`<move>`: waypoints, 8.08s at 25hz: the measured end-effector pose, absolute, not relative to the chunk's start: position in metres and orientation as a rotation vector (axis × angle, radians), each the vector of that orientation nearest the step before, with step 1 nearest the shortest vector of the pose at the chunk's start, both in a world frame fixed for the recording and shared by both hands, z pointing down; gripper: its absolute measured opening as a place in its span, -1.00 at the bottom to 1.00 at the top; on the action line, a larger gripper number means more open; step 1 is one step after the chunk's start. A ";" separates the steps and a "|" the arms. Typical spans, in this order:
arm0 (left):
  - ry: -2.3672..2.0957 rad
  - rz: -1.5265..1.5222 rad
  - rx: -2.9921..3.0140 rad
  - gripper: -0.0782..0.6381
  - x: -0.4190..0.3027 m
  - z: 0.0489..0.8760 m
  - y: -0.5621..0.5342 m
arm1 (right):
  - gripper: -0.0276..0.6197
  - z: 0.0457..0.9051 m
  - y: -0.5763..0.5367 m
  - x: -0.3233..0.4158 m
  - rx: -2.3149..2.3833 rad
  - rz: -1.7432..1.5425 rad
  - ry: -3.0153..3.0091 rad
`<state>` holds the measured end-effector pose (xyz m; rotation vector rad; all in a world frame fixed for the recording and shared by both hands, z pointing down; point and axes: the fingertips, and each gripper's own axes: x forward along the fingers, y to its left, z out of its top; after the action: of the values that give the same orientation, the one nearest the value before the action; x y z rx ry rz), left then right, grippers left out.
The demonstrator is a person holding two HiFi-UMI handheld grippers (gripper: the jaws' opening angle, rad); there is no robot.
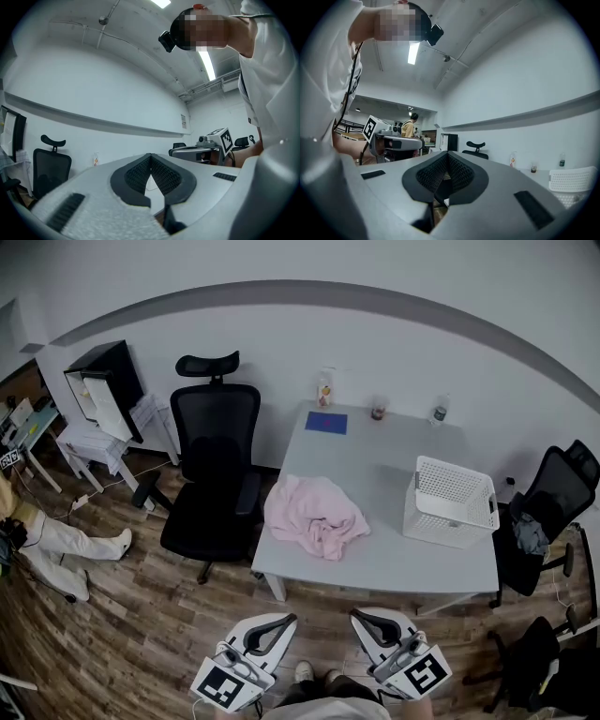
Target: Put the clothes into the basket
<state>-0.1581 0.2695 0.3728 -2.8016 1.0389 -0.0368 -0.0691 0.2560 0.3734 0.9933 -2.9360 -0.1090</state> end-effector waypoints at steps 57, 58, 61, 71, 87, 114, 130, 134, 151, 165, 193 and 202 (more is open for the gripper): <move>1.384 -0.044 -2.890 -0.76 -0.116 0.409 0.011 | -0.90 0.423 -0.014 -0.022 0.817 0.020 -2.956; 1.382 -0.033 -2.895 -0.76 -0.117 0.409 0.005 | -0.90 0.423 -0.019 -0.022 0.824 0.023 -2.955; 1.378 -0.031 -2.908 -0.76 -0.119 0.412 -0.012 | -0.90 0.423 -0.036 -0.024 0.834 0.027 -2.945; 1.364 -0.086 -2.924 -0.76 -0.141 0.423 -0.063 | -0.90 0.434 -0.085 -0.043 0.844 0.043 -2.883; 1.274 -0.180 -2.971 -0.76 -0.170 0.443 -0.120 | -0.81 0.459 -0.139 -0.076 0.786 -0.049 -2.690; 1.168 -0.351 -2.998 -0.76 -0.158 0.481 -0.145 | -0.10 0.577 -0.167 -0.105 0.384 -0.226 -2.292; 1.162 -0.397 -3.019 -0.76 -0.150 0.493 -0.148 | 0.42 0.654 -0.162 -0.106 0.161 -0.125 -2.164; 1.182 -0.404 -3.035 -0.76 -0.150 0.496 -0.146 | 0.52 0.666 -0.161 -0.109 0.125 -0.109 -2.158; 1.125 -0.459 -3.013 -0.76 -0.149 0.510 -0.143 | 0.86 0.737 -0.157 -0.115 0.072 -0.024 -2.097; 1.175 -0.466 -3.041 -0.76 -0.153 0.511 -0.139 | 0.58 0.776 -0.160 -0.116 0.155 -0.122 -2.066; 1.164 -0.513 -3.029 -0.76 -0.154 0.521 -0.128 | -0.36 0.743 -0.173 -0.110 0.461 0.148 -2.191; 1.105 -0.500 -3.025 -0.76 -0.143 0.517 -0.128 | -0.37 0.692 -0.181 -0.104 0.590 0.142 -2.298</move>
<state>-0.1427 -0.1282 0.5167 -3.0249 1.1049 -0.4996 -0.1045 -0.1813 0.6916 0.5904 -2.2978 0.1423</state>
